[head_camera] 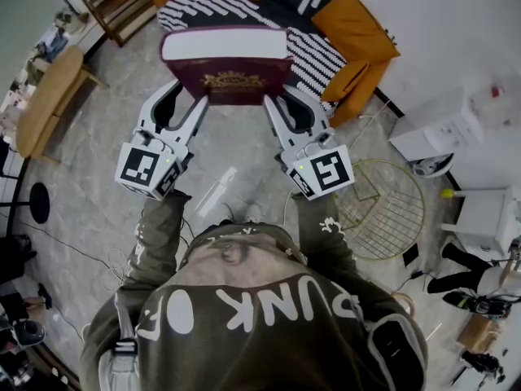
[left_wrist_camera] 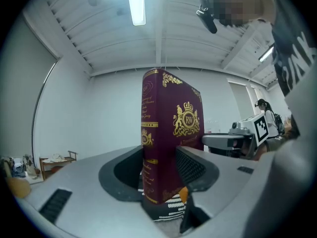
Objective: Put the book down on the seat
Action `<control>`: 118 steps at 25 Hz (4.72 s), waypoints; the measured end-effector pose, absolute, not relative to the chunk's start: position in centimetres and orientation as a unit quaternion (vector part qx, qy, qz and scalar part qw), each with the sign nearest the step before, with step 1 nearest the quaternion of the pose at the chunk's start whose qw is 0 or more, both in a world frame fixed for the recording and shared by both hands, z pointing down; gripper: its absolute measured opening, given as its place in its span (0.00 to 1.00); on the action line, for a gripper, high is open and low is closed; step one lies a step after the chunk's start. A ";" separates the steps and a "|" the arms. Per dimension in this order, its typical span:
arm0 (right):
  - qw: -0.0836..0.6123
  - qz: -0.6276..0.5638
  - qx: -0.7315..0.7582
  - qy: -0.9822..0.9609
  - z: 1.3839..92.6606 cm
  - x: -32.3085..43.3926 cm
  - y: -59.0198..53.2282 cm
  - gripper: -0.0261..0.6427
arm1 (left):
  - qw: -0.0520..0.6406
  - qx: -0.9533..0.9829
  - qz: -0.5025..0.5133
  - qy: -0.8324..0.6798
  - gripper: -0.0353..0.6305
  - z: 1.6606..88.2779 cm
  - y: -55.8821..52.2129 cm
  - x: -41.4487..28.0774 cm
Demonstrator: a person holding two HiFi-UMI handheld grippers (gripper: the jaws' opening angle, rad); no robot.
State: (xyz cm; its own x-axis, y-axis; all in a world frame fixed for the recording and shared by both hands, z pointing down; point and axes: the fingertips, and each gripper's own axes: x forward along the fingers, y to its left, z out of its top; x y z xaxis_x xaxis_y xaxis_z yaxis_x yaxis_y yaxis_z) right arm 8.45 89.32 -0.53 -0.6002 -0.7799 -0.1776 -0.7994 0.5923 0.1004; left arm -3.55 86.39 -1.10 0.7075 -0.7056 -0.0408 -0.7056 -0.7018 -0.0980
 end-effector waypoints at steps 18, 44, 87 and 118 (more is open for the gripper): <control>0.060 0.074 -0.428 0.899 1.0 10.6 84.5 0.16 | 0.047 -0.921 -0.016 0.387 0.34 0.8 81.6 -1.5; 0.011 0.061 -0.440 0.896 1.3 2.9 60.1 0.17 | 0.020 -0.929 -0.001 0.369 0.34 1.5 57.1 -9.1; 0.042 0.047 -0.398 0.915 2.1 7.1 31.9 0.19 | 0.029 -0.910 -0.033 0.413 0.34 1.5 29.9 -4.9; -0.040 -0.051 -0.396 0.916 15.4 1.5 -2.2 0.19 | -0.086 -0.905 -0.068 0.410 0.34 15.7 -4.2 -10.3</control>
State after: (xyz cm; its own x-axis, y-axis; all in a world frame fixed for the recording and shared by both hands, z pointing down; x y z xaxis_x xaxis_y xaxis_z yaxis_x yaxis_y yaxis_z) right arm 1.45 -2.20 15.40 -0.6825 -0.7219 0.1140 -0.7302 0.6804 -0.0622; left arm -10.34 -4.19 15.70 0.6539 -0.7315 0.1932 -0.7548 -0.6482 0.1005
